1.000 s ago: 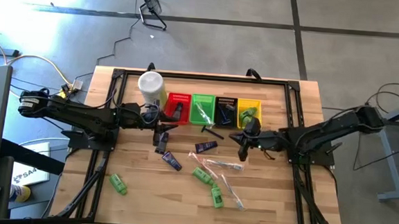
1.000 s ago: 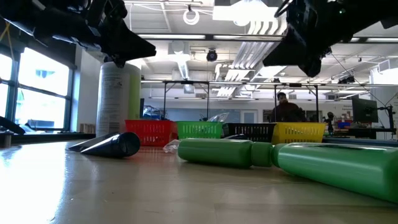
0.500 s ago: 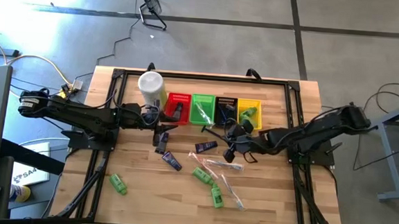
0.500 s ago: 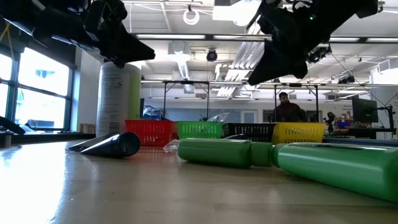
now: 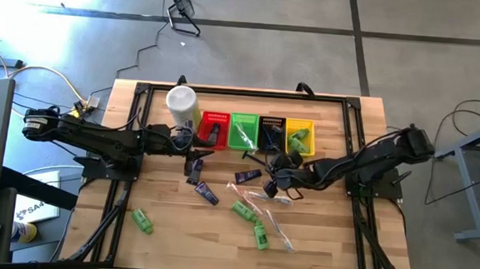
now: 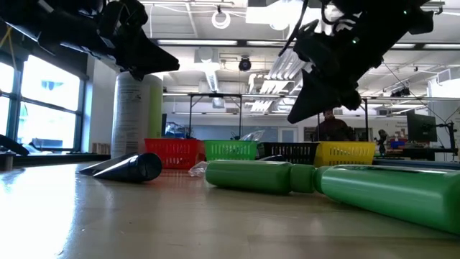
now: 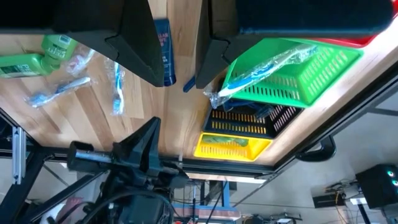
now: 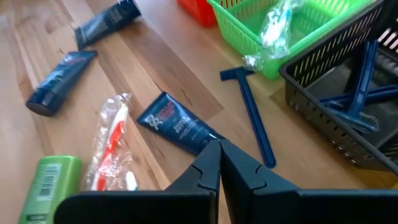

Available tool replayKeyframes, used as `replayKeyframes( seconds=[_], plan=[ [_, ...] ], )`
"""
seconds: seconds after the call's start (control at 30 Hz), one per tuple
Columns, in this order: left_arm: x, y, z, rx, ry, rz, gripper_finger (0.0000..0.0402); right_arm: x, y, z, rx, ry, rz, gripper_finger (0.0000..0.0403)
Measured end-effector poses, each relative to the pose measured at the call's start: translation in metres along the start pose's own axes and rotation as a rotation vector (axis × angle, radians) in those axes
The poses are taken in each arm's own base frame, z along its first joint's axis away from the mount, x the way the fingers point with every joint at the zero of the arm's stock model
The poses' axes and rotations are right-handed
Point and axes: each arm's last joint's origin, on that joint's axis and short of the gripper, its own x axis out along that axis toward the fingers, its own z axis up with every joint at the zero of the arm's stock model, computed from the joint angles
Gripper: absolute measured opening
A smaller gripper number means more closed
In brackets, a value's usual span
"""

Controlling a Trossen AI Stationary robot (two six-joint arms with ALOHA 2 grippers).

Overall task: Pick & Place Travel size toiletries
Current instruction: Put the blue toothbrush into the green bin

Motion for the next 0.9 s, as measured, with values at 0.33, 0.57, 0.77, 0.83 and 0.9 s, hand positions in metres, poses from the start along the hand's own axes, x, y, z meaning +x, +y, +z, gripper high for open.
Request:
replayKeyframes(
  seconds=[0.33,0.57,0.77,0.83,0.9],
  plan=[
    [0.0,0.0,-0.002,0.027,0.016,0.001,0.0088,0.006,0.0,-0.005,0.018,0.07,0.034,0.0003],
    [0.0,0.0,-0.006,0.057,0.059,0.004,0.0088,0.003,0.005,-0.013,0.032,0.224,0.159,0.0003],
    [0.0,0.0,-0.006,0.058,0.06,0.004,0.0088,0.002,0.004,-0.016,0.05,0.27,0.16,0.0003],
    [0.0,0.0,-0.006,0.058,0.06,0.005,0.0088,0.002,0.004,-0.017,0.06,0.285,0.169,0.0003],
    [0.0,0.0,-0.006,0.058,0.06,0.004,0.0088,0.002,0.005,-0.017,0.056,0.311,0.193,0.0006]
  ],
)
